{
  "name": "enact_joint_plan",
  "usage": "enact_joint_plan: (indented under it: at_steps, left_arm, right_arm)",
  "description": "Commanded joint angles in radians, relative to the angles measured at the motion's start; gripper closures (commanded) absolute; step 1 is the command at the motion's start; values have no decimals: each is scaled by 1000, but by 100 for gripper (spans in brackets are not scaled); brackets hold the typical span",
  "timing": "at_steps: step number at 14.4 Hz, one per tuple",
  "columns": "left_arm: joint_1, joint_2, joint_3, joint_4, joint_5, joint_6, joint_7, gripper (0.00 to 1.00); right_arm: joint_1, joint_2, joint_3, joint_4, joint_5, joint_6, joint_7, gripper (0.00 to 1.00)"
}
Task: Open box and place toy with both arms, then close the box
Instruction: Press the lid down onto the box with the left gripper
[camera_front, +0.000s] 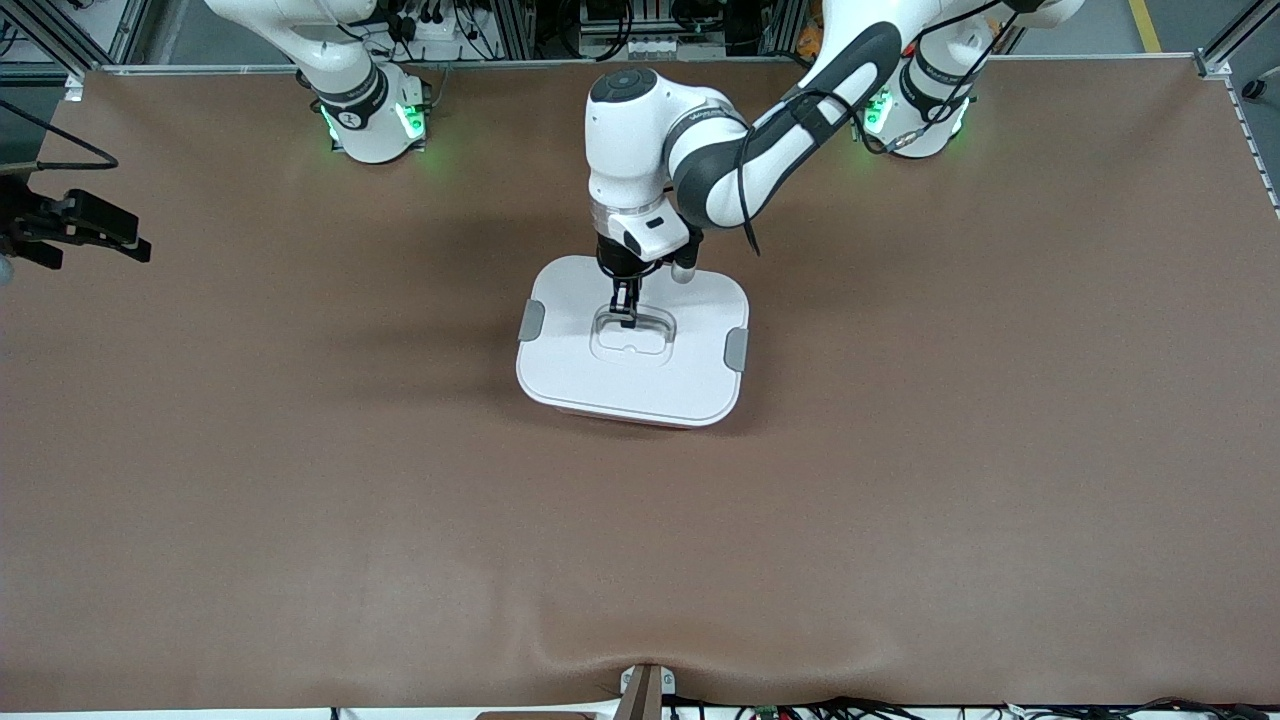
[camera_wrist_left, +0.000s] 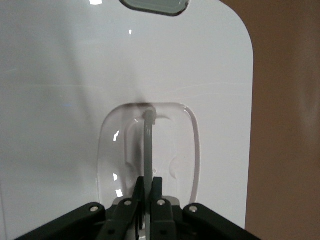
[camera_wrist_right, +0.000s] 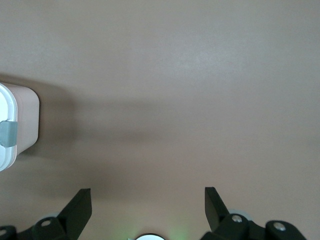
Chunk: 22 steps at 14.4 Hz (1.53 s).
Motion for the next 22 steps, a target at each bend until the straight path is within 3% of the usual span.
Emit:
enact_joint_plan:
  at_steps: [1, 22]
  left_arm:
    - [-23, 2, 5, 5, 30, -42, -203, 100]
    - [-27, 5, 8, -15, 44, -49, -371, 100]
  right_arm:
    - [-41, -5, 12, 10, -2, 1, 13, 0]
    - [-54, -2, 13, 10, 1, -7, 6, 0]
